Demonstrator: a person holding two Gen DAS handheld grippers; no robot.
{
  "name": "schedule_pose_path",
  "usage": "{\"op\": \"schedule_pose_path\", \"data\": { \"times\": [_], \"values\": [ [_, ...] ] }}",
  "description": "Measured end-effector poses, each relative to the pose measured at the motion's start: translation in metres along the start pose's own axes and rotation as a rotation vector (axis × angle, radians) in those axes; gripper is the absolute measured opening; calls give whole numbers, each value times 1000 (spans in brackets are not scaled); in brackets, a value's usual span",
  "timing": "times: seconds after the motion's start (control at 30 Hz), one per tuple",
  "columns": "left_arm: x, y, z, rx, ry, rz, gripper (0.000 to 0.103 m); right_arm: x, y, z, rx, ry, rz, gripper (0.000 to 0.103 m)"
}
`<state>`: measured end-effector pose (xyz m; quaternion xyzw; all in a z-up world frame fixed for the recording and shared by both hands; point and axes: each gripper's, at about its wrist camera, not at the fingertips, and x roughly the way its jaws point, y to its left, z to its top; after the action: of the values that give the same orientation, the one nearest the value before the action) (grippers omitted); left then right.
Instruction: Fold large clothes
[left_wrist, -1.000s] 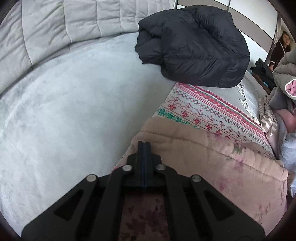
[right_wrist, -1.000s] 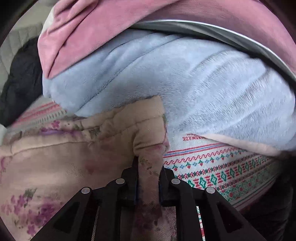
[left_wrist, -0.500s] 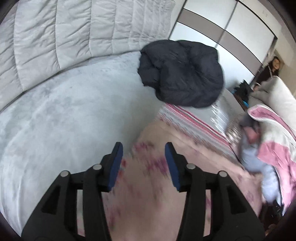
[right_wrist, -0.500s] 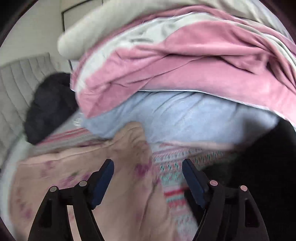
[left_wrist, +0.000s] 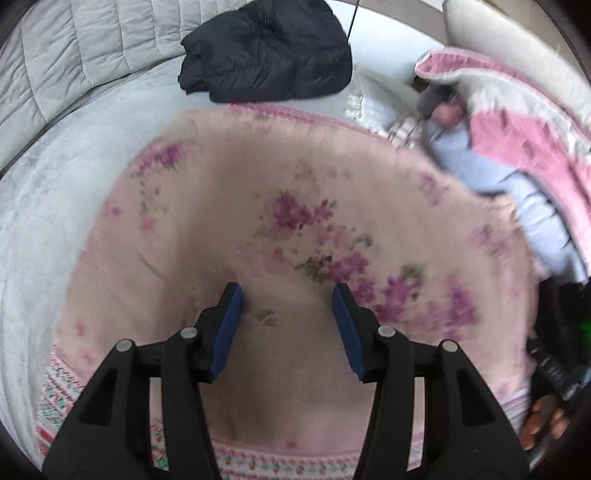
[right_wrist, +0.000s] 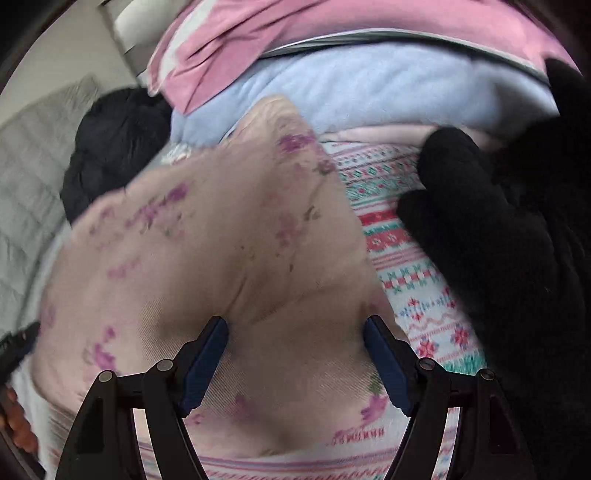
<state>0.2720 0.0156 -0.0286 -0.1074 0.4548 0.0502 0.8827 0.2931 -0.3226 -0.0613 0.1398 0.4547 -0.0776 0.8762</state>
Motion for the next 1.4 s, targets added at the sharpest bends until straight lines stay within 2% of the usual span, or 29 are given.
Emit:
{"op": "schedule_pose_path", "data": {
  "times": [0.13, 0.23, 0.37, 0.43, 0.53, 0.63, 0.7, 0.77, 0.83, 1.0, 1.4],
  "values": [
    [11, -9, -9, 107, -87, 61, 55, 23, -9, 3, 39, 32, 27, 80],
    [4, -6, -4, 59, -78, 42, 55, 11, -21, 1, 110, 29, 63, 81],
    [-9, -4, -1, 27, -66, 10, 55, -29, -25, -4, 117, 21, 78, 82],
    [-16, -5, -1, 6, -65, -17, 55, -52, -36, -13, 185, 32, 156, 82],
    [-34, -23, -9, 20, -86, -119, 55, -60, -56, -40, 331, 115, 287, 82],
    [-43, -57, -22, 116, -88, -181, 56, -43, -68, -70, 447, 219, 406, 82],
    [-36, -78, -32, 189, -76, -160, 56, -25, -73, -80, 537, 255, 491, 82],
    [-27, -90, -40, 234, -103, -98, 60, -13, -73, -83, 575, 241, 508, 82],
    [-18, -93, -42, 255, -108, -84, 61, -6, -71, -86, 576, 221, 503, 82],
    [-12, -81, -30, 196, -59, -150, 64, 1, -58, -80, 563, 172, 564, 82],
    [-9, -83, -31, 210, -47, -141, 64, 21, -45, -62, 579, 71, 585, 84]
  ]
}}
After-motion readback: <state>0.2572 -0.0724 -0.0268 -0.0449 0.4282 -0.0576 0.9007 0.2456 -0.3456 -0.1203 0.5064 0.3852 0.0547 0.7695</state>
